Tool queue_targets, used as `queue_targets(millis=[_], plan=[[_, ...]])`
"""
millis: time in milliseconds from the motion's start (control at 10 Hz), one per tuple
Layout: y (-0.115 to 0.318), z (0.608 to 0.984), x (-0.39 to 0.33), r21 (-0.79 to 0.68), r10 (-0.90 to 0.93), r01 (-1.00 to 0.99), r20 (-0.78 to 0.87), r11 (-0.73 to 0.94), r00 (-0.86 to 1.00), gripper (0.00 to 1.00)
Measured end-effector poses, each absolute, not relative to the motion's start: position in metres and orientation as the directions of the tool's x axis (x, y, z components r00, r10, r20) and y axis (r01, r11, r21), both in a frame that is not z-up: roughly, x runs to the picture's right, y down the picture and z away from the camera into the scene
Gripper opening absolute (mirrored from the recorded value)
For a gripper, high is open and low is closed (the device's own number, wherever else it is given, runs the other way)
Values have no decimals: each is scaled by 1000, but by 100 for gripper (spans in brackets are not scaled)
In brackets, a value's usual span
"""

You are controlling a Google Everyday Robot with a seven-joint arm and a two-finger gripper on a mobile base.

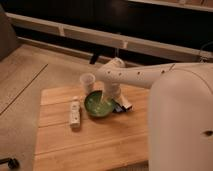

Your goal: Drag the ceramic bowl in a circle

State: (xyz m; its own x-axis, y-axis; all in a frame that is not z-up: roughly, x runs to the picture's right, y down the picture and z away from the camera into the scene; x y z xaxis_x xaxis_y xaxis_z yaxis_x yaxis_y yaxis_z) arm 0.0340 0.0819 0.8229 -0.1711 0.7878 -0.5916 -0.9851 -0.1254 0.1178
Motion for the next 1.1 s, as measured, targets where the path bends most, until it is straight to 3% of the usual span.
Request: queue_targets(millis=[500, 1100], plan=[[101, 824, 41, 177, 739, -975, -638, -131, -215, 65], [134, 863, 35, 247, 653, -961, -709, -128, -269, 65]])
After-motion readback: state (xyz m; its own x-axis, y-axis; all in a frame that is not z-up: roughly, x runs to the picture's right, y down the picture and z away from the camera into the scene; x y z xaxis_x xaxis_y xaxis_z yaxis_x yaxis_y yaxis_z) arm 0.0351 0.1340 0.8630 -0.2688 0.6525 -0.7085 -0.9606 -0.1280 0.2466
